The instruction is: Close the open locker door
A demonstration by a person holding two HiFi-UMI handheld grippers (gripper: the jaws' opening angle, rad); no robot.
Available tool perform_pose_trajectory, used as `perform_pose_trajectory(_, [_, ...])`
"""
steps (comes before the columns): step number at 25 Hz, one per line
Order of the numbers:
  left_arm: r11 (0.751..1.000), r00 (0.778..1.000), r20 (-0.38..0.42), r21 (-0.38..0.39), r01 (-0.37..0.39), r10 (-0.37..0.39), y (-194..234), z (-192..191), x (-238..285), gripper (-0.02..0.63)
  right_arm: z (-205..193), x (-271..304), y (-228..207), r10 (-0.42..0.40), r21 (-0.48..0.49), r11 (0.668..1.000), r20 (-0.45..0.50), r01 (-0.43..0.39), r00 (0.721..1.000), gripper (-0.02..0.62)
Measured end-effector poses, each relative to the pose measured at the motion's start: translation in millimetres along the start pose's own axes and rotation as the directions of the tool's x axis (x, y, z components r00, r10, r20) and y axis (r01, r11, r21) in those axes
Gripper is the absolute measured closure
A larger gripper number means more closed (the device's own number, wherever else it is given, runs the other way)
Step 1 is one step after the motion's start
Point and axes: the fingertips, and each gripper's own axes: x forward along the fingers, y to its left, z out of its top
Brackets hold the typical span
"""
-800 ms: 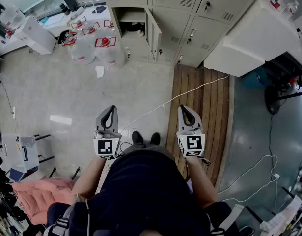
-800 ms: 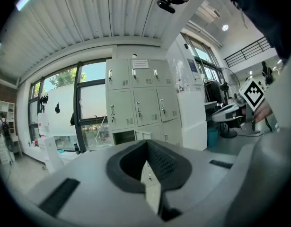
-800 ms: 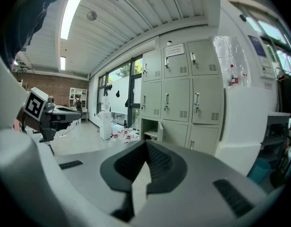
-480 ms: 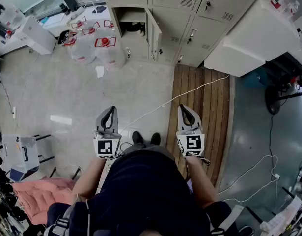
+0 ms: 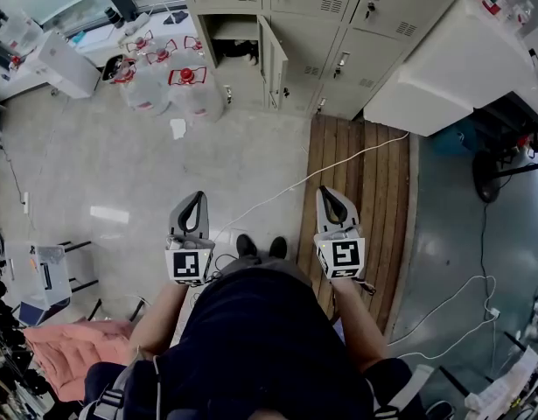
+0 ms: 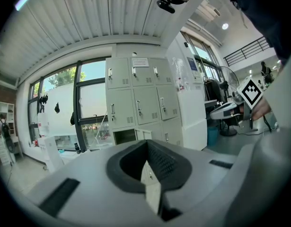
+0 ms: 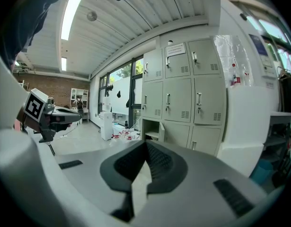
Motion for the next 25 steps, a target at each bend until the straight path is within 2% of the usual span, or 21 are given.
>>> perform_pose_trajectory(2, [1.000, 1.000, -0.019, 0.021, 0.008, -0.008, 1, -3, -1, 0.603, 2, 1, 1, 0.009, -0.001, 1.000, 0.001, -0.009, 1.000, 0.589])
perform_pose_trajectory(3, [1.000, 1.000, -0.024, 0.024, 0.010, -0.009, 2, -3, -1, 0.603, 2, 2, 1, 0.014, -0.002, 1.000, -0.001, -0.014, 1.000, 0.554])
perform_pose_trajectory(6, [1.000, 1.000, -0.016, 0.020, 0.009, -0.009, 3, -1, -1, 0.603, 2, 5, 1, 0.026, -0.001, 1.000, -0.007, -0.026, 1.000, 0.507])
perform_pose_trajectory(10, [0.999, 0.999, -0.030, 0.040, 0.014, -0.013, 8, -4, -2, 0.603, 2, 11, 4, 0.045, -0.021, 0.999, -0.026, -0.045, 0.999, 0.399])
perform_pose_trajectory(15, [0.999, 1.000, -0.002, 0.030, 0.017, -0.017, 13, -1, -2, 0.603, 4, 21, 9, 0.080, -0.019, 0.997, -0.019, -0.081, 0.997, 0.333])
perform_pose_trajectory(18, [0.999, 0.999, -0.016, 0.041, 0.036, -0.035, 18, -2, -2, 0.603, 5, 30, 12, 0.103, -0.006, 0.995, -0.018, -0.103, 0.995, 0.279])
perform_pose_trajectory(25, [0.998, 0.997, 0.027, 0.008, 0.066, -0.066, 41, 2, 2, 0.603, 9, 63, 24, 0.109, -0.038, 0.993, -0.016, -0.109, 0.994, 0.255])
